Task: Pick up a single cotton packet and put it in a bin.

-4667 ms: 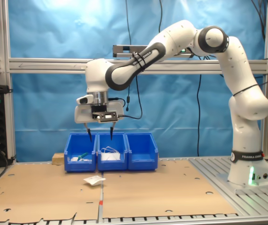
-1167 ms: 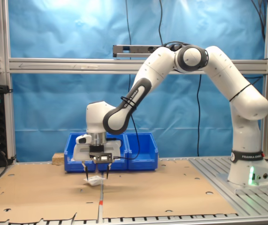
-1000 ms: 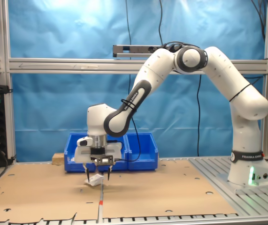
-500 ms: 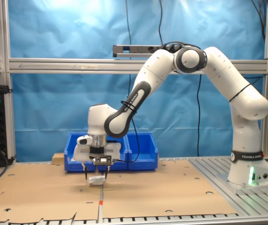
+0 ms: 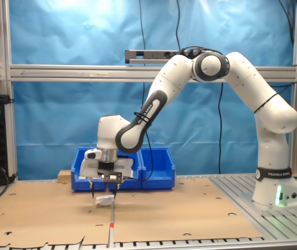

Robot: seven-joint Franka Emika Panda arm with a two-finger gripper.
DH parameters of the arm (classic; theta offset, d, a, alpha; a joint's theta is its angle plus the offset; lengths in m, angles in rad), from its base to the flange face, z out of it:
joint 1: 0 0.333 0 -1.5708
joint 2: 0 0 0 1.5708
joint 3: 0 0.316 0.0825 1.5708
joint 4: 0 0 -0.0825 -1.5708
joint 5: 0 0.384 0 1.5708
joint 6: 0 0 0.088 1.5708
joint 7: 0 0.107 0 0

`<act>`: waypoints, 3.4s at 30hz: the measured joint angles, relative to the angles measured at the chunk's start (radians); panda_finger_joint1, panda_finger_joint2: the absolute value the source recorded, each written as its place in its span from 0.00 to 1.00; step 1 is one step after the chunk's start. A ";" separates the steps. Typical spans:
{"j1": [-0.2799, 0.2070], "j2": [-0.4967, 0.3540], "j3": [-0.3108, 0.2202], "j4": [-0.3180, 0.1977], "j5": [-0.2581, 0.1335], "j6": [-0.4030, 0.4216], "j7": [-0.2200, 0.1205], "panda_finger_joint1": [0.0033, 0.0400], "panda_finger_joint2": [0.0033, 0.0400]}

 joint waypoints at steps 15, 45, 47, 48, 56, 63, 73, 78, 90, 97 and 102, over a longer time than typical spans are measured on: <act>0.000 0.000 -0.001 0.000 0.000 0.018 0.000 1.00 1.00; 0.000 0.000 -0.001 -0.022 0.000 0.021 0.000 1.00 1.00; 0.000 0.000 -0.001 -0.027 0.000 0.021 0.000 1.00 1.00; 0.000 0.001 -0.001 -0.029 0.000 0.021 0.000 1.00 1.00; 0.000 0.008 -0.002 -0.033 0.000 0.021 0.000 1.00 1.00; 0.000 0.009 -0.002 -0.035 0.000 0.021 0.000 1.00 1.00; 0.000 0.009 -0.002 -0.041 0.000 0.021 0.000 1.00 1.00; 0.000 0.009 -0.002 -0.043 0.000 0.021 0.000 1.00 1.00; 0.000 0.009 -0.002 -0.043 0.000 0.021 0.000 0.69 0.69; 0.000 0.009 -0.002 -0.043 0.000 0.021 0.000 0.42 0.42; 0.000 0.006 -0.002 -0.043 0.000 0.021 0.000 0.42 0.42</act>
